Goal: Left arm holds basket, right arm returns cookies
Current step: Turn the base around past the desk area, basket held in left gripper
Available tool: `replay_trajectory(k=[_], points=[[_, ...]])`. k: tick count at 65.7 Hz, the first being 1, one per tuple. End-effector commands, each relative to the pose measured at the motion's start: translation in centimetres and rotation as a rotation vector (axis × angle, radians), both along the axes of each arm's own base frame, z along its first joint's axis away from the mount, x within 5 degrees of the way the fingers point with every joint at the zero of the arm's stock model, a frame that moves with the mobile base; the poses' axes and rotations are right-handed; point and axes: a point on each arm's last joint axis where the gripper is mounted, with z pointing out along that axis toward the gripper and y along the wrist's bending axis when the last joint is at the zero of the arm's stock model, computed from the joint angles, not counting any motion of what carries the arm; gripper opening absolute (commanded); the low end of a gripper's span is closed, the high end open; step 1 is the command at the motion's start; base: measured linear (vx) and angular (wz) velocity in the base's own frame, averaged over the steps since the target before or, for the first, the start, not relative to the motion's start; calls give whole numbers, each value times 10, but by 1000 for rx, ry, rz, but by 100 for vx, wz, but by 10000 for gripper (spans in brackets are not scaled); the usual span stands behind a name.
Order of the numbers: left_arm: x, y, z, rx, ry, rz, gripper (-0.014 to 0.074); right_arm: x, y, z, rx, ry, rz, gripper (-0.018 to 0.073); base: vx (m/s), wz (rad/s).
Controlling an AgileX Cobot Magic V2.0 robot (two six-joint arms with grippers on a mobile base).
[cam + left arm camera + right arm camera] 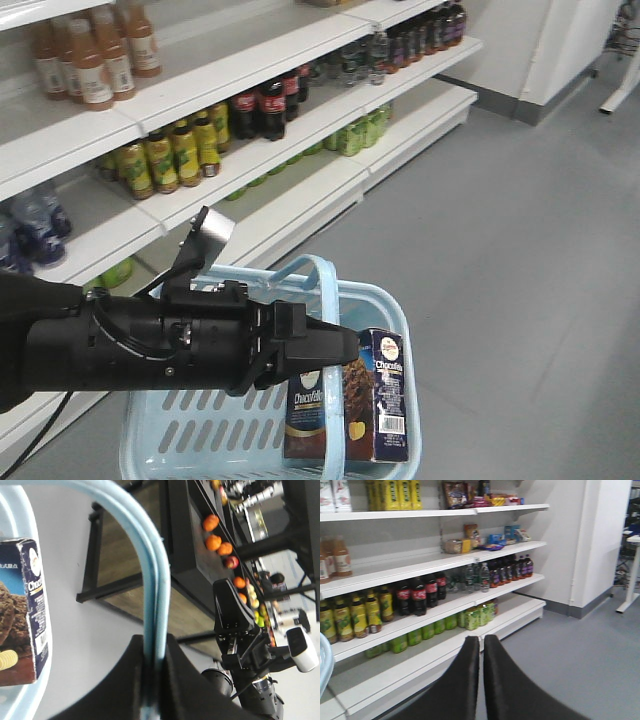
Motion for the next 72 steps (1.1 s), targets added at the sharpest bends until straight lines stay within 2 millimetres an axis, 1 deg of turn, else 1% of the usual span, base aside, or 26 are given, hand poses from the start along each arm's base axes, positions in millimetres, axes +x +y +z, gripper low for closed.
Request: replay_trajectory(k=[1,48,72], points=[[-4,-2,30,-140,-22,-4,-3,0,1,1,-16,-64,4,-11,17,-71],[-4,-2,30,-140,-22,-4,-3,0,1,1,-16,-64,4,-11,15,-70],[-4,-2,30,-140,-22,-4,-3,0,1,1,-16,-64,4,-11,14,-52]])
